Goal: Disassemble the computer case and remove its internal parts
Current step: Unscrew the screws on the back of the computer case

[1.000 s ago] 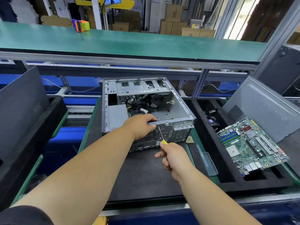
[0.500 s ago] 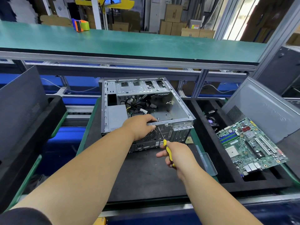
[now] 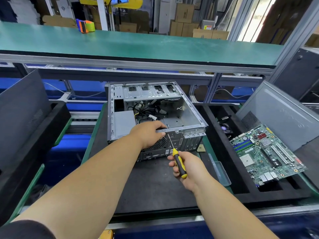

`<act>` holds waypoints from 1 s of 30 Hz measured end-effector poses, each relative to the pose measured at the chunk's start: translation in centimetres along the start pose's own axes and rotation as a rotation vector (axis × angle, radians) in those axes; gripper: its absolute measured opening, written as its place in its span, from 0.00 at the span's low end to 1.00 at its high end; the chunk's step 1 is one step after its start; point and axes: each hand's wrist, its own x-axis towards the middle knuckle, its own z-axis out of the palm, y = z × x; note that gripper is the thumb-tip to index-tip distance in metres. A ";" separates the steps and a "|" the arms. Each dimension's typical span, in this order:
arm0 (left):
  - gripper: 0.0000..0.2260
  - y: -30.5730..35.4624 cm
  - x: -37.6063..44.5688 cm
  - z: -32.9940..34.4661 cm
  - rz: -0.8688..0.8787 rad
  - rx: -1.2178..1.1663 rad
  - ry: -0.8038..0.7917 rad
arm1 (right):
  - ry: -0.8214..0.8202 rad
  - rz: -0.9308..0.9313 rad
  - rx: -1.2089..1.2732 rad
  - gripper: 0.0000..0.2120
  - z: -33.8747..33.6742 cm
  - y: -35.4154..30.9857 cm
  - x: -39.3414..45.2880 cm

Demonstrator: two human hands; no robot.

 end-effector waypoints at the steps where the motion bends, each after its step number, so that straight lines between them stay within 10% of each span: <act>1: 0.13 0.0 0.0 0.0 0.000 0.000 0.001 | 0.007 0.004 -0.004 0.17 0.0 0.0 -0.1; 20: 0.13 0.0 0.0 0.0 0.004 0.014 0.000 | 0.098 -0.275 -0.257 0.08 -0.1 0.6 0.4; 25: 0.13 -0.2 0.0 0.1 0.006 0.002 -0.001 | 0.327 -0.554 -0.911 0.09 -0.4 0.3 0.2; 30: 0.13 -0.2 0.1 0.2 0.014 0.007 0.013 | 0.137 -0.146 -0.471 0.13 0.5 -0.2 0.5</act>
